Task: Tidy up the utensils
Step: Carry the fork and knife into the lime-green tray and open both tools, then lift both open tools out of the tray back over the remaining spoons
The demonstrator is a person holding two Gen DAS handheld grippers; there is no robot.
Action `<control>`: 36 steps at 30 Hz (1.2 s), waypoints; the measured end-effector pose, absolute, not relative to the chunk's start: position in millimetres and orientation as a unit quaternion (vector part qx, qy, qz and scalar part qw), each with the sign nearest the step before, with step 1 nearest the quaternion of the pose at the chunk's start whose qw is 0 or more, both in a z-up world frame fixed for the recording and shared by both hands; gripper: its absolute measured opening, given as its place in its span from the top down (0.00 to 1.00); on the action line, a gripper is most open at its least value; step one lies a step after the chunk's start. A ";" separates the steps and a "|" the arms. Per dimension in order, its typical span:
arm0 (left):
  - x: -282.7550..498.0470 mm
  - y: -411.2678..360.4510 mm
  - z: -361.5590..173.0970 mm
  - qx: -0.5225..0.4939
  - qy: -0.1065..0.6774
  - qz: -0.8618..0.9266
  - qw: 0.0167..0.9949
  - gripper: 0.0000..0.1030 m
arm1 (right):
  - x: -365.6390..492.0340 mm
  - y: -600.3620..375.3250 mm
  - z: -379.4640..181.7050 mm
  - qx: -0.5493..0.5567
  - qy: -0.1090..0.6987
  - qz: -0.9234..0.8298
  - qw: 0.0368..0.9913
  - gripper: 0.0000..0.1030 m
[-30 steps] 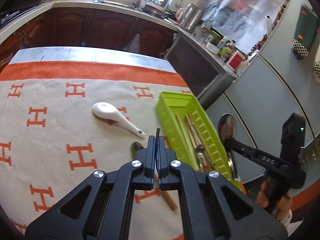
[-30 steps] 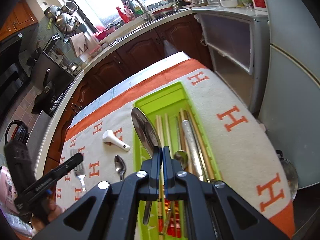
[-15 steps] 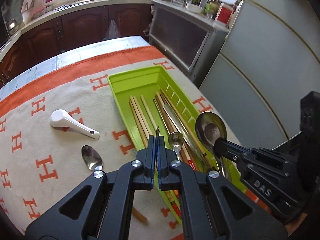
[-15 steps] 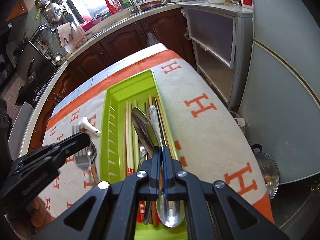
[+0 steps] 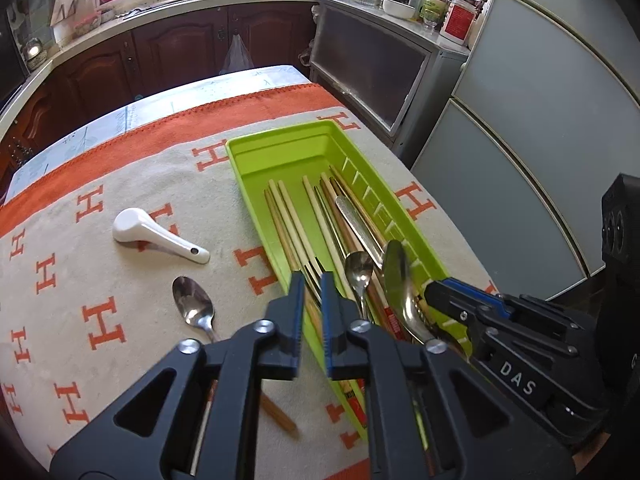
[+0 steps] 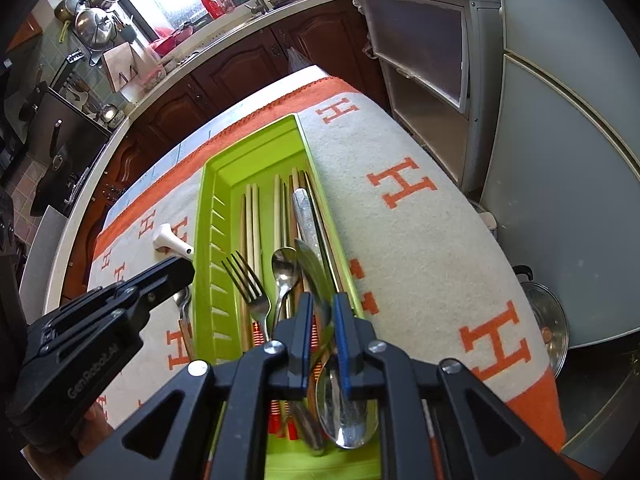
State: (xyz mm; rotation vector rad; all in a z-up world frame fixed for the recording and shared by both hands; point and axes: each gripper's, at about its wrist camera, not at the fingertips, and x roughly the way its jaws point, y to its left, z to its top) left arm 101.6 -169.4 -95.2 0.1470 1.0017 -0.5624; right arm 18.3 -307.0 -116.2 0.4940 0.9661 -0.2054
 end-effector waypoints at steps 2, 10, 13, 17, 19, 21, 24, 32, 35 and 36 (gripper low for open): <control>97.7 -163.7 -93.1 0.063 0.474 -0.262 0.838 0.68 | 18.4 -303.6 -112.8 0.229 0.455 -0.097 0.855 0.88; 86.1 -137.4 -79.9 0.042 0.465 -0.242 0.851 0.63 | 15.2 -295.4 -107.3 0.226 0.451 -0.099 0.858 0.88; 82.1 -124.2 -75.0 0.031 0.464 -0.234 0.854 0.63 | 13.9 -291.1 -105.6 0.221 0.451 -0.097 0.859 0.88; 75.4 -106.8 -71.2 0.029 0.462 -0.215 0.860 0.63 | 12.3 -282.8 -102.4 0.216 0.450 -0.092 0.862 0.88; 71.6 -96.7 -70.8 0.023 0.463 -0.211 0.861 0.63 | 11.8 -278.3 -100.7 0.212 0.450 -0.090 0.863 0.88; 67.1 -87.4 -71.6 0.019 0.466 -0.204 0.861 0.62 | 11.6 -273.6 -98.8 0.208 0.450 -0.087 0.864 0.88; 61.4 -74.5 -74.3 0.019 0.471 -0.194 0.860 0.62 | 11.2 -267.2 -97.0 0.205 0.450 -0.081 0.865 0.88; 53.8 -41.4 -79.0 0.005 0.479 -0.168 0.861 0.62 | 10.9 -246.7 -88.9 0.187 0.449 -0.069 0.871 0.88; 52.9 -30.5 -77.6 -0.001 0.478 -0.160 0.864 0.62 | 12.4 -238.5 -85.6 0.178 0.449 -0.064 0.873 0.88; 53.4 -27.9 -76.8 -0.002 0.478 -0.158 0.864 0.62 | 12.5 -235.3 -84.8 0.176 0.449 -0.063 0.874 0.88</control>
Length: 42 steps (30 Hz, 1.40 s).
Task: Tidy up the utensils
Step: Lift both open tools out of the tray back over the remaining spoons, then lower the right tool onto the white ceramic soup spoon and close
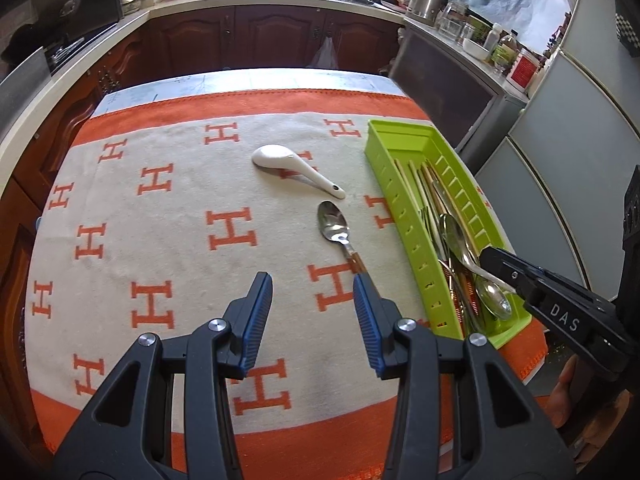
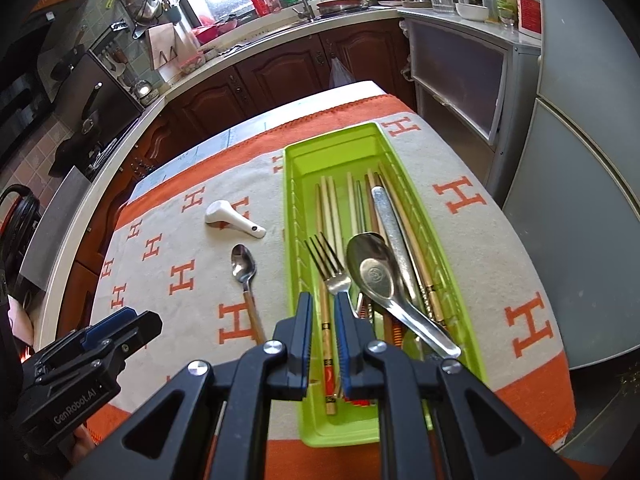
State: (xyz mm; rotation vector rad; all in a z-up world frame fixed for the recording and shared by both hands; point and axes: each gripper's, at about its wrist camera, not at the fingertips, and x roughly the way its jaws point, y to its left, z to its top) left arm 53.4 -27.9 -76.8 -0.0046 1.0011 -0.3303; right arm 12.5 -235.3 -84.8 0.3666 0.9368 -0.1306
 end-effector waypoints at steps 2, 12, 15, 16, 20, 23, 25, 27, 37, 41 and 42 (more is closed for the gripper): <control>52.9 -21.0 -75.8 -0.005 0.476 -0.153 0.866 0.62 | 14.2 -229.2 -83.1 0.169 0.448 -0.058 0.876 0.88; 59.1 -2.3 -77.3 -0.014 0.481 -0.136 0.866 0.62 | 28.6 -202.9 -75.0 0.145 0.450 -0.037 0.880 0.88; 62.9 1.4 -78.7 -0.016 0.483 -0.132 0.866 0.62 | 34.3 -195.9 -73.2 0.138 0.452 -0.030 0.881 0.88; 64.2 2.8 -79.0 -0.017 0.483 -0.130 0.866 0.62 | 36.9 -193.1 -72.6 0.134 0.453 -0.028 0.881 0.88; 70.9 8.7 -79.4 -0.020 0.484 -0.123 0.866 0.62 | 48.0 -184.3 -70.6 0.120 0.456 -0.018 0.882 0.88; 77.5 13.8 -78.4 -0.023 0.484 -0.117 0.867 0.62 | 57.3 -177.9 -68.9 0.111 0.460 -0.007 0.881 0.88; 82.9 17.6 -77.4 -0.024 0.484 -0.113 0.868 0.62 | 64.2 -174.1 -67.7 0.106 0.462 0.001 0.881 0.88; 88.4 20.8 -75.5 -0.027 0.482 -0.110 0.869 0.62 | 72.4 -170.1 -66.0 0.098 0.462 0.009 0.881 0.88; 122.5 30.3 -70.8 -0.015 0.470 -0.089 0.878 0.50 | 117.7 -157.4 -66.9 0.077 0.478 0.045 0.874 0.88; 140.5 36.3 -78.6 -0.012 0.477 -0.073 0.876 0.50 | 142.9 -156.3 -78.9 0.079 0.497 0.058 0.862 0.86; 145.2 38.5 -80.9 -0.012 0.479 -0.067 0.875 0.50 | 149.0 -155.9 -82.1 0.079 0.501 0.063 0.859 0.85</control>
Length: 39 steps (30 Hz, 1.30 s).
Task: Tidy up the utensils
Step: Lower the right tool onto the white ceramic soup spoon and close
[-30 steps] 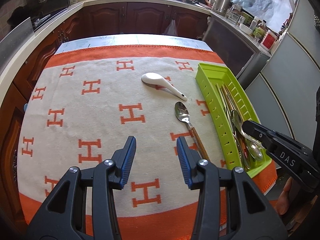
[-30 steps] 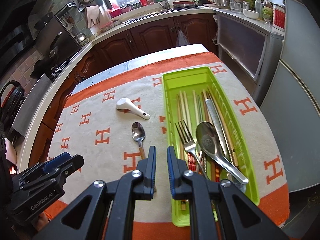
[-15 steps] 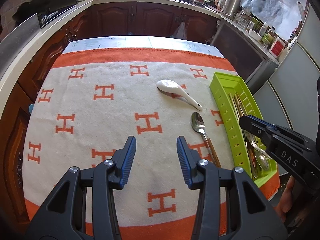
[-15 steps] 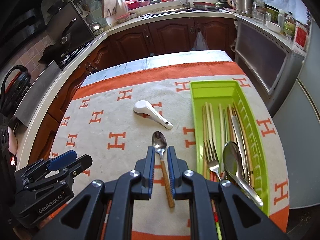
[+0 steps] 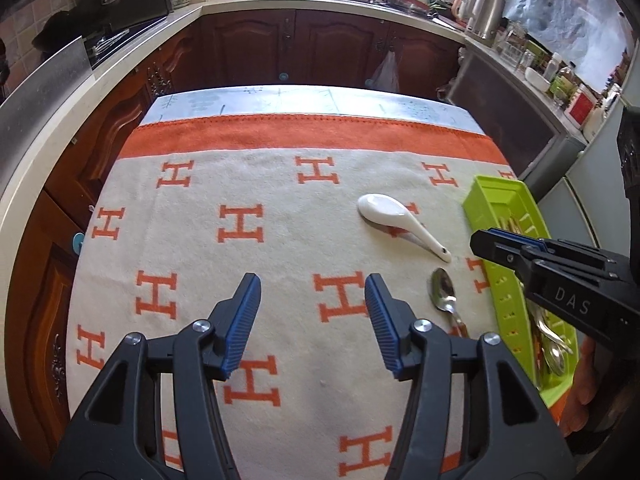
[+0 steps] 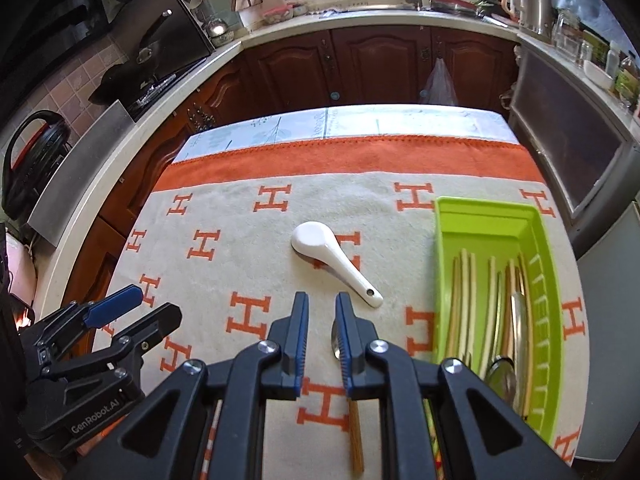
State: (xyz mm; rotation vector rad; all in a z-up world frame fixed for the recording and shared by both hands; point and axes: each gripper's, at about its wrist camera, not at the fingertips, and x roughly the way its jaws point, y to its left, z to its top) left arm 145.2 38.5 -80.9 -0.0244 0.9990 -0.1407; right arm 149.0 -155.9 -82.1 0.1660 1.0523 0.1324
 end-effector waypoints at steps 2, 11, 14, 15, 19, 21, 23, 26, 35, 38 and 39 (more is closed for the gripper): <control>154.1 42.4 -85.9 -0.012 0.483 -0.058 0.874 0.50 | 162.1 -154.4 -88.6 0.076 0.507 0.076 0.855 0.83; 172.8 54.4 -115.9 -0.026 0.510 -0.046 0.859 0.50 | 206.1 -144.3 -128.0 0.013 0.531 0.099 0.842 0.77; 177.7 55.1 -126.4 -0.031 0.522 -0.045 0.851 0.50 | 211.8 -140.2 -141.5 -0.017 0.541 0.097 0.835 0.77; 178.2 55.3 -129.0 -0.033 0.524 -0.044 0.850 0.50 | 212.7 -139.0 -145.6 -0.025 0.544 0.098 0.833 0.77; 186.4 55.8 -138.7 -0.039 0.533 -0.042 0.844 0.50 | 213.2 -130.7 -152.8 -0.062 0.538 0.096 0.835 0.75; 188.3 56.0 -142.0 -0.041 0.538 -0.043 0.841 0.50 | 213.7 -125.1 -156.0 -0.081 0.537 0.094 0.834 0.74; 189.5 55.4 -145.1 -0.043 0.541 -0.044 0.839 0.50 | 213.7 -119.1 -159.3 -0.103 0.532 0.092 0.836 0.74; 190.5 54.6 -147.1 -0.043 0.541 -0.045 0.839 0.50 | 213.2 -111.3 -159.4 -0.131 0.516 0.088 0.842 0.74; 189.3 50.2 -147.8 -0.040 0.543 -0.049 0.838 0.50 | 214.5 -110.6 -160.0 -0.132 0.499 0.069 0.854 0.90; 185.9 46.7 -144.6 -0.037 0.540 -0.054 0.839 0.50 | 215.2 -121.0 -157.3 -0.095 0.510 0.067 0.852 0.94; 185.0 45.3 -143.8 -0.037 0.540 -0.056 0.839 0.50 | 214.8 -125.4 -155.8 -0.076 0.513 0.069 0.852 0.94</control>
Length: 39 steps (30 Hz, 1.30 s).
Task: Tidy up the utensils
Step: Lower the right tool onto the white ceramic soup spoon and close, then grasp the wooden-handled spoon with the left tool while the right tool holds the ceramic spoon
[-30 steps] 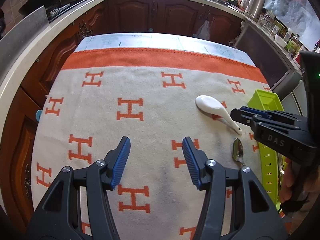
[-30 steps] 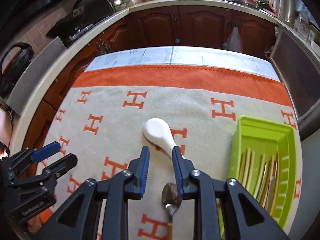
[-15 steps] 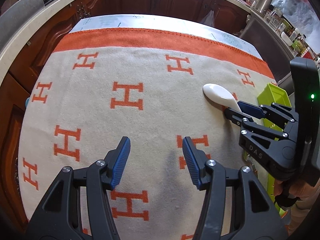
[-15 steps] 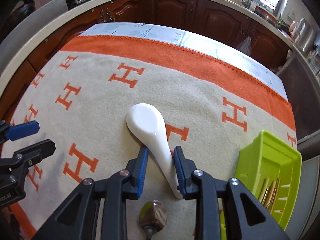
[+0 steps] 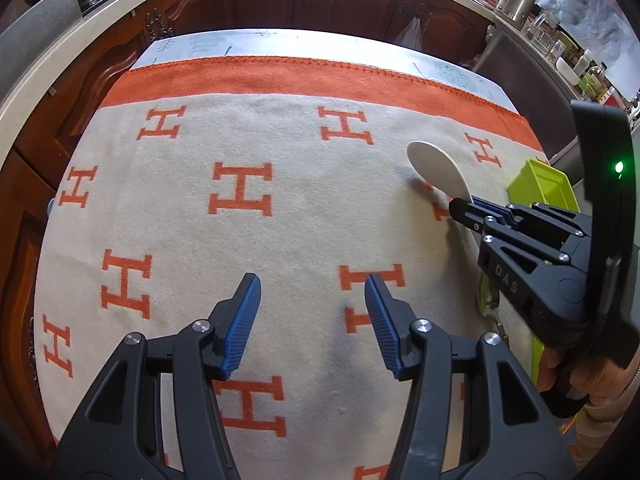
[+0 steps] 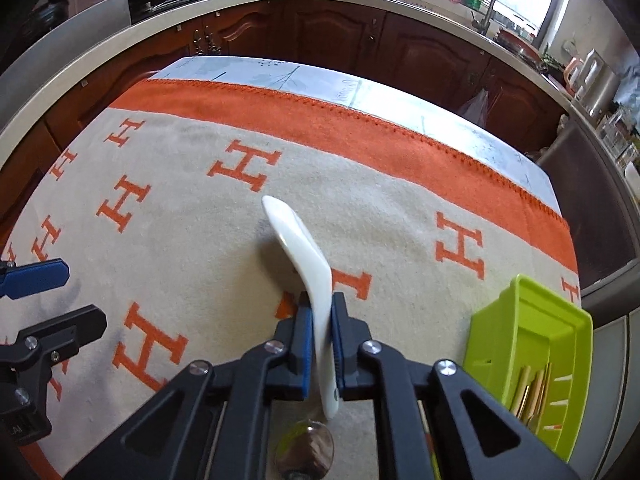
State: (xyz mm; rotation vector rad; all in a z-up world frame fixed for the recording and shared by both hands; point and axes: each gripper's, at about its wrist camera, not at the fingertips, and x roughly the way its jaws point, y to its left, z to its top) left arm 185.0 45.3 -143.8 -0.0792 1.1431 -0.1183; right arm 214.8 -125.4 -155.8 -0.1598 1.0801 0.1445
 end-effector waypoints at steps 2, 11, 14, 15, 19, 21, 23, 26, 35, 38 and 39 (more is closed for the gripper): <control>182.5 42.3 -143.0 -0.040 0.542 -0.062 0.837 0.50 | 211.3 -136.2 -150.7 -0.040 0.516 0.068 0.853 0.94; 168.3 13.0 -140.5 -0.046 0.550 -0.105 0.827 0.50 | 172.7 -176.1 -118.0 0.089 0.496 0.077 0.861 0.94; 163.5 4.6 -139.4 -0.045 0.548 -0.115 0.827 0.50 | 155.8 -188.7 -106.5 0.121 0.482 0.077 0.865 0.94; 161.7 1.8 -138.9 -0.045 0.548 -0.119 0.827 0.50 | 150.4 -192.9 -103.3 0.129 0.477 0.075 0.866 0.94; 155.6 -8.1 -138.9 -0.051 0.546 -0.135 0.825 0.50 | 126.3 -213.9 -89.9 0.166 0.457 0.062 0.872 0.94; 155.4 -9.8 -140.6 -0.060 0.545 -0.146 0.823 0.50 | 113.9 -225.4 -83.5 0.182 0.446 0.051 0.875 0.94; 155.4 -11.6 -142.0 -0.075 0.544 -0.161 0.820 0.50 | 101.5 -237.3 -77.8 0.195 0.434 0.035 0.879 0.94; 157.2 -15.6 -145.7 -0.086 0.547 -0.171 0.815 0.50 | 82.4 -253.5 -72.6 0.208 0.418 0.007 0.884 0.94; 164.2 -44.3 -161.0 -0.078 0.552 -0.202 0.805 0.50 | 47.6 -293.1 -96.5 0.258 0.429 -0.050 0.864 0.94; 167.5 -52.0 -168.7 -0.073 0.553 -0.200 0.806 0.50 | 43.7 -295.3 -103.3 0.254 0.433 -0.057 0.863 0.94; 167.3 -54.5 -168.2 -0.068 0.544 -0.199 0.813 0.49 | 42.8 -295.5 -104.4 0.253 0.433 -0.059 0.863 0.94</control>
